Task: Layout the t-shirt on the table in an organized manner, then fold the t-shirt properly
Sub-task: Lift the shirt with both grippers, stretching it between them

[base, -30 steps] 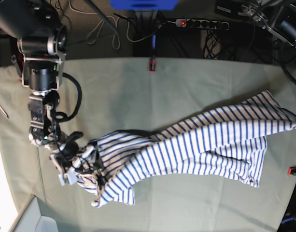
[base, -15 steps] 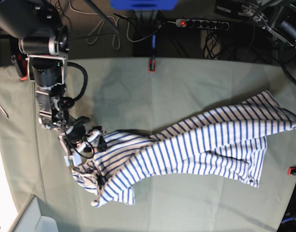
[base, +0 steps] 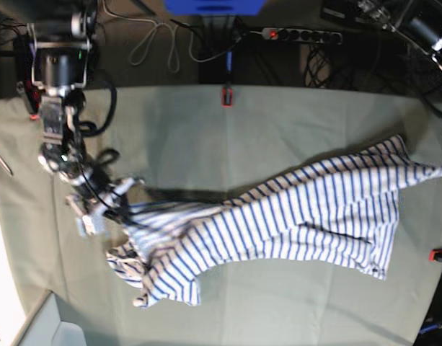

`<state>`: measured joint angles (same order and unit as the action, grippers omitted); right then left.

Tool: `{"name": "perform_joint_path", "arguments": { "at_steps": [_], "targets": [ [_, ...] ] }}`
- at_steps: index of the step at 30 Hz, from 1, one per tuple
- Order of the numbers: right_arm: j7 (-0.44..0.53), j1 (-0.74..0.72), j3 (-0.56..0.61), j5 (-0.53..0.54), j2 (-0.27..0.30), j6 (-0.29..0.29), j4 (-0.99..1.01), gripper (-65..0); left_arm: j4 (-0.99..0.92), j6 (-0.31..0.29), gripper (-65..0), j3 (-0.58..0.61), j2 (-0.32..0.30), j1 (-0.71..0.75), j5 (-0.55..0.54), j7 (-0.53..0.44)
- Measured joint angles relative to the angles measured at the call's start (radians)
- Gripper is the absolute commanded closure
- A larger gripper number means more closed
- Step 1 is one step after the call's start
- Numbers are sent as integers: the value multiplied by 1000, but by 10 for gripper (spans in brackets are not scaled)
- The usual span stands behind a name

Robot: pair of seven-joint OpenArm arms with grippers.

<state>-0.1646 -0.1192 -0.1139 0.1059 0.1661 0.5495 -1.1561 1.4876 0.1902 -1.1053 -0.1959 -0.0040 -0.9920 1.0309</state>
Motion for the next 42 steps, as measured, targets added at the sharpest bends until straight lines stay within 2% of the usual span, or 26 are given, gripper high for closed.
{"name": "perform_joint_path", "arguments": {
  "at_steps": [2, 6, 11, 13, 17, 22, 26, 34, 42],
  "targets": [
    [-12, 122, -17, -2, 16, 4, -158, 0, 29, -1, -1, -2, 23, 27, -2, -6],
    [-12, 326, -125, -2, 8, 7, -406, 0, 80, 0, -1, -2, 64, 61, -4, -6],
    [-7, 489, -256, 2, -39, 12, -607, 0, 158, 0, -1, 2, 100, 122, -2, -1],
    [-9, 533, -312, 2, -45, 40, -649, 0, 187, 0, -1, 0, 111, 149, -2, 5],
    [-6, 563, -426, 2, -56, 135, -692, 0, 243, 0, -1, -2, 123, 181, -3, 7],
    [-7, 570, -611, 3, -135, 137, -700, 0, 304, -2, -1, -2, 140, 241, -5, 8],
    [-9, 573, -684, 2, -186, 138, -701, 0, 356, -2, -1, -2, 166, 290, -8, 10],
    [-17, 653, -693, 3, -211, 146, -701, 0, 392, -3, -1, -97, 196, 325, -11, 24],
    [-7, 673, -697, 3, -211, 146, -701, 0, 397, -3, -1, -109, 214, 353, -11, 20]
  ]
}}
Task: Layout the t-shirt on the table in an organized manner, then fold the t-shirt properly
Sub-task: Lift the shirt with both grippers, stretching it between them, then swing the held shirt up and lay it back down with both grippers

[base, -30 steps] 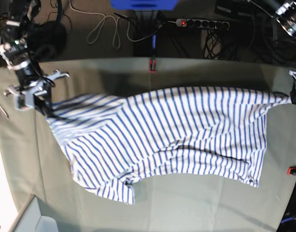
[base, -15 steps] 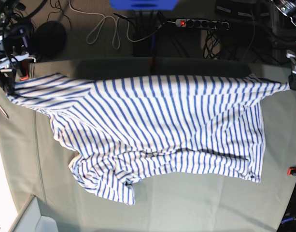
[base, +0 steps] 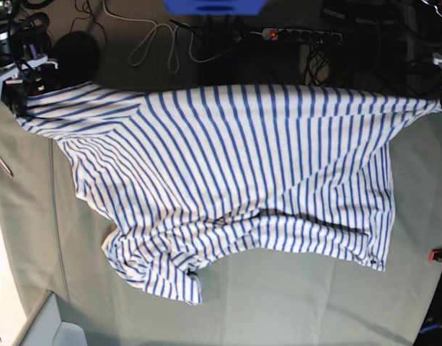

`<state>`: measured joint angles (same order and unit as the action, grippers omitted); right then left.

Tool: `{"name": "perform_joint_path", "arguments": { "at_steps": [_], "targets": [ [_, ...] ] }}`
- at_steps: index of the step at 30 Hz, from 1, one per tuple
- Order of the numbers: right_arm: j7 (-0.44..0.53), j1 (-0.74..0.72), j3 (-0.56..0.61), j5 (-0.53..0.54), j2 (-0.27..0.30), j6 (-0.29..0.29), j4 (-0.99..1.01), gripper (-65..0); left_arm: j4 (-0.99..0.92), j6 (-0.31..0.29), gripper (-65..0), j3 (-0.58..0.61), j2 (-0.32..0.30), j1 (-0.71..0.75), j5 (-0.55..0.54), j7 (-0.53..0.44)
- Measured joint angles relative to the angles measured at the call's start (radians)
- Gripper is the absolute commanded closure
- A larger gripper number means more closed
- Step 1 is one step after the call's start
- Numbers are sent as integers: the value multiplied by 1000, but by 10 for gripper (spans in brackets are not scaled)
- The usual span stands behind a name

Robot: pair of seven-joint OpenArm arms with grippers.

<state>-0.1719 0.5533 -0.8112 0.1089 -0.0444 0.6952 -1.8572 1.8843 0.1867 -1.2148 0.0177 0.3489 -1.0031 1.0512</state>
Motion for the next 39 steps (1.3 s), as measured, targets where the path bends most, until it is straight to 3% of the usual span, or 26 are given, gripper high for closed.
{"name": "perform_joint_path", "arguments": {
  "at_steps": [4, 9, 15, 18, 22, 24, 27, 33, 35, 39],
  "targets": [
    [-2, -25, 3, -1, 0, 0, -1, 0, -5, 0, -1, 0, -3, -19, 0, -3],
    [-11, -193, 13, -8, -1, 6, 2, 0, -11, 1, -1, 7, -17, -193, 5, -2],
    [-43, -410, 23, -30, 2, 7, 51, 0, -60, 3, -1, 218, -140, -343, 13, -35],
    [-151, -579, 38, -153, 0, 10, 78, 0, -138, 5, -1, 336, -176, -455, 23, -13],
    [-215, -811, 49, -246, 3, 12, 167, 0, -223, 10, -1, 434, -192, -621, 144, -18],
    [-243, -926, 44, -315, 18, 9, 248, 0, -295, 19, -1, 499, -210, -728, 222, -14],
    [-240, -1080, 71, -404, 41, 3, 378, 0, -405, 17, -1, 613, -245, -894, 256, -14],
    [-228, -1268, 159, -391, 132, 6, 549, 0, -528, 10, -1, 705, -258, -1104, 257, -20],
    [-221, -1325, 191, -403, 164, 6, 620, 0, -587, 18, -1, 726, -261, -1157, 272, -71],
    [-123, -1436, 225, -396, 195, 6, 705, 0, -610, 18, -1, 785, -250, -1247, 256, -84]
  ]
}}
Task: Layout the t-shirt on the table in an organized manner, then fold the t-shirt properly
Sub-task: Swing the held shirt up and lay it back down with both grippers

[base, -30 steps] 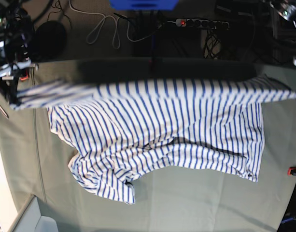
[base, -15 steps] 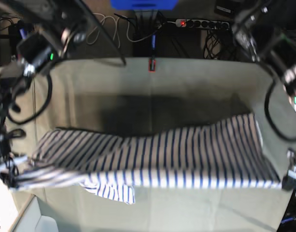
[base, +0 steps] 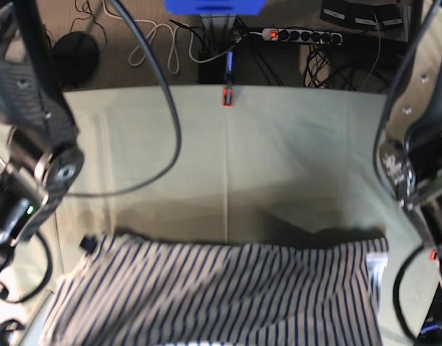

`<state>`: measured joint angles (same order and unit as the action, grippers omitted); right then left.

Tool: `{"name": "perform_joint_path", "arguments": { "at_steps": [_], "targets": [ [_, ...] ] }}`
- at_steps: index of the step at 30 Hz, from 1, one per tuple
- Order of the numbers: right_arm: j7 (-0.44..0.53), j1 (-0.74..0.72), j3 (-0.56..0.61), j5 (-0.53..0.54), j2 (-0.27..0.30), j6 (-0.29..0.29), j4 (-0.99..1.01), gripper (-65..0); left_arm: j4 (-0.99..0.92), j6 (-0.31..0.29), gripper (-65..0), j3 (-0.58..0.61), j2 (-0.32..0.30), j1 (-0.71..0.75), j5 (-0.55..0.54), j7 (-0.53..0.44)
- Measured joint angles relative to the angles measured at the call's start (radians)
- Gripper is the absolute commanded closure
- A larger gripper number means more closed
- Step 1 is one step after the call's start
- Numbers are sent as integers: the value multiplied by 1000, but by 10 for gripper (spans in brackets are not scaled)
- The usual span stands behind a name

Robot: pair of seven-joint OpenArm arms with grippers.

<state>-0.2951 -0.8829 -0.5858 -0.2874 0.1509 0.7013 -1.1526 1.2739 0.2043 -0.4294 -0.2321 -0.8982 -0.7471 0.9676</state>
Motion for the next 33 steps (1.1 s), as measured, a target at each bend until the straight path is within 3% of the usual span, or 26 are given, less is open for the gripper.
{"name": "perform_joint_path", "arguments": {
  "at_steps": [4, 11, 17, 24, 30, 33],
  "targets": [
    [41, -91, 11, -2, 54, -24, 16, 0, 3, -1, -1, 2, -11, -71, 5, -8],
    [200, -178, 13, 6, 98, -128, 10, 0, -5, 2, -1, 5, -6, -217, 16, -84],
    [205, -155, -22, 5, 107, -145, -43, 0, 28, -6, -1, 3, -9, -250, 34, -103],
    [201, 156, -29, 126, 97, -158, -293, 0, 149, 2, -1, 1, 2, 55, 42, -80],
    [211, 568, -42, 232, 42, -169, -510, 0, 307, -4, -1, -6, -6, 324, 36, -107],
    [210, 744, -89, 297, -3, -166, -565, 0, 362, -6, -1, -48, 4, 492, -21, -87]
  ]
}}
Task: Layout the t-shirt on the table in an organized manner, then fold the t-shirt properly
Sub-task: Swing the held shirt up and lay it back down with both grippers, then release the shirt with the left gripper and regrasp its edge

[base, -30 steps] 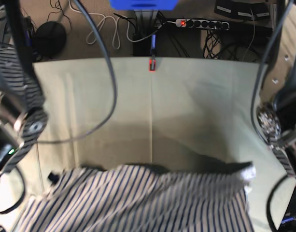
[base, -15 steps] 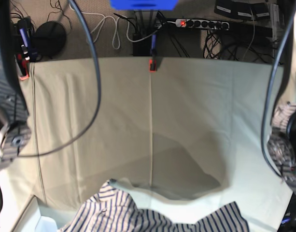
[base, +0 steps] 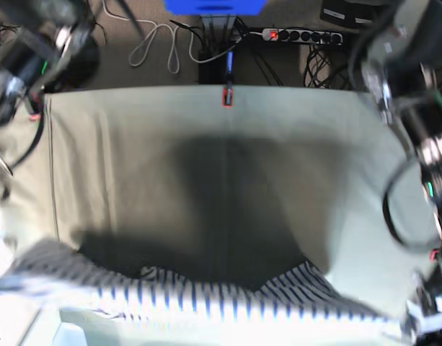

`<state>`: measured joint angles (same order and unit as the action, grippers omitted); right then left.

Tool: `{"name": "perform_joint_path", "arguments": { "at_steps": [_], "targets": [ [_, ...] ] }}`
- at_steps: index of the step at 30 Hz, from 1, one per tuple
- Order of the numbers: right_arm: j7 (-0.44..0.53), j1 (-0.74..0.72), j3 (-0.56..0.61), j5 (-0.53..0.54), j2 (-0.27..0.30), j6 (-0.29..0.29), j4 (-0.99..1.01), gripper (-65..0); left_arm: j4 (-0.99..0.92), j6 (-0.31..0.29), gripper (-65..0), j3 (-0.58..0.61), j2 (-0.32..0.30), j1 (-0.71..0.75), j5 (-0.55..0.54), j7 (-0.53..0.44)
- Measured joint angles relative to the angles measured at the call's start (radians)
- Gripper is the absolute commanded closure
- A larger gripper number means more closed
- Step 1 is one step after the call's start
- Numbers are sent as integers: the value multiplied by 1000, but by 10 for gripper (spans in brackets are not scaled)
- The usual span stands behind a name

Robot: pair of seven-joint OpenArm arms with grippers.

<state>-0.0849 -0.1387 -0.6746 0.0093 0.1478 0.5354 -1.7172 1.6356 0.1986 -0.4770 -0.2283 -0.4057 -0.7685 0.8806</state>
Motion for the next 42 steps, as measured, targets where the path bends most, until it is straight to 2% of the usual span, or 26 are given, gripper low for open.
{"name": "perform_joint_path", "arguments": {
  "at_steps": [4, 10, 16, 18, 22, 23, 28, 33, 36, 38, 42],
  "targets": [
    [-8, 176, -42, 53, -39, 9, -6, 0, 26, -8, -1, -75, 4, 185, -69, -8],
    [1, 355, -97, 101, -88, 4, -9, 0, 27, -9, -1, -147, 24, 455, -142, -7],
    [2, 471, -142, 103, -129, 10, -12, 0, 31, -18, -1, -239, 26, 607, -212, -6],
    [-2, 504, -167, 102, -146, 42, -12, 0, 32, -20, -1, -275, 26, 656, -233, -6],
    [0, 507, -279, 101, -184, 161, -13, 0, 33, -23, -1, -316, 26, 737, -282, -1],
    [0, 507, -302, 101, -195, 168, -13, 0, 37, -23, -1, -322, 26, 754, -294, -1],
    [-5, 510, -399, 100, -241, 171, -13, 0, 71, -28, -1, -326, 28, 833, -333, 2],
    [-9, 508, -433, 100, -268, 171, -13, 0, 72, -27, -1, -368, 78, 851, -336, 2],
    [-7, 508, -454, 101, -266, 172, -13, 0, 133, -27, -1, -433, 106, 893, -336, 6],
    [-8, 508, -482, 100, -264, 171, -13, 0, 148, -25, -1, -479, 114, 899, -328, -38],
    [-6, 510, -488, 100, -257, 170, -13, 0, 152, -23, -1, -480, 116, 898, -326, -17]
  ]
}}
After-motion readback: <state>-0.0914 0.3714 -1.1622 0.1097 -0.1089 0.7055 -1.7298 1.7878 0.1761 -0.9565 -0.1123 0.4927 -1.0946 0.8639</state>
